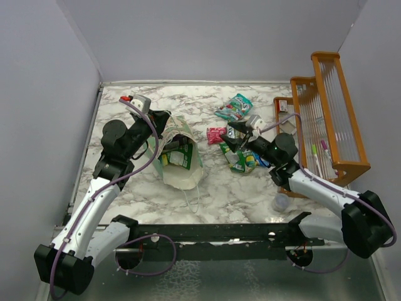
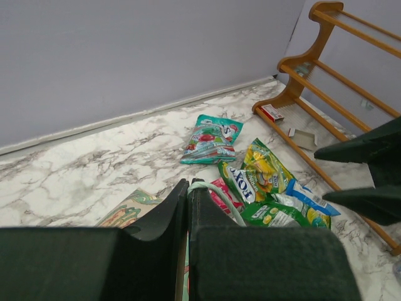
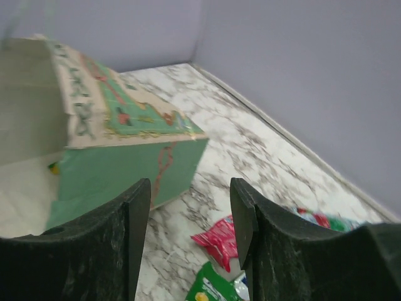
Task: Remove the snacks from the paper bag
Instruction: Place the snack at the center of the board, then take out the snack from the paper bag.
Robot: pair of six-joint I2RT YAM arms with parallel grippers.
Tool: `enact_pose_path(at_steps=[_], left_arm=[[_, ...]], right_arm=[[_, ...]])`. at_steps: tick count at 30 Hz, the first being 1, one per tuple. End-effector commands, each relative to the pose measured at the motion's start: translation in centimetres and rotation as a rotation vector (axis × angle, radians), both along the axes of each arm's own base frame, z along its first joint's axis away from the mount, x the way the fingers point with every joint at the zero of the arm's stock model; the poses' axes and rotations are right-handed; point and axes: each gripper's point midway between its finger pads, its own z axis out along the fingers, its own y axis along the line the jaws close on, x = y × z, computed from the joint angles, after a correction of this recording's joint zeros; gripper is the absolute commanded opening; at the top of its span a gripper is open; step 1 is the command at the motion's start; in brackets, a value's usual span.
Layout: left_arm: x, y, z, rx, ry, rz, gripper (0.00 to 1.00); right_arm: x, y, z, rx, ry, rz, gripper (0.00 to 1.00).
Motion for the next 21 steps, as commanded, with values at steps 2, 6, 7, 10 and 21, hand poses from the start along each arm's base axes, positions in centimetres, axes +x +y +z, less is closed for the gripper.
enact_pose_path(at_steps=[2, 6, 7, 10, 21], left_arm=[[0.0, -0.1, 1.3, -0.018, -0.035, -0.002, 0.0], [0.0, -0.2, 1.3, -0.018, -0.034, -0.001, 0.0], [0.0, -0.2, 1.3, -0.018, -0.033, -0.001, 0.0], [0.0, -0.2, 1.3, -0.018, -0.033, -0.002, 0.0], [0.0, -0.2, 1.3, -0.016, -0.032, -0.001, 0.0]], right_arm=[[-7.7, 5.8, 1.6, -0.109, -0.247, 0.376, 0.55], [-11.8, 9.1, 0.5, -0.22, -0.354, 0.503, 0.55], [-12.7, 9.8, 0.0, -0.246, -0.373, 0.529, 0.56], [-14.1, 11.5, -1.7, -0.338, -0.411, 0.557, 0.56], [-9.7, 15.9, -7.6, -0.652, -0.334, 0.299, 0.56]])
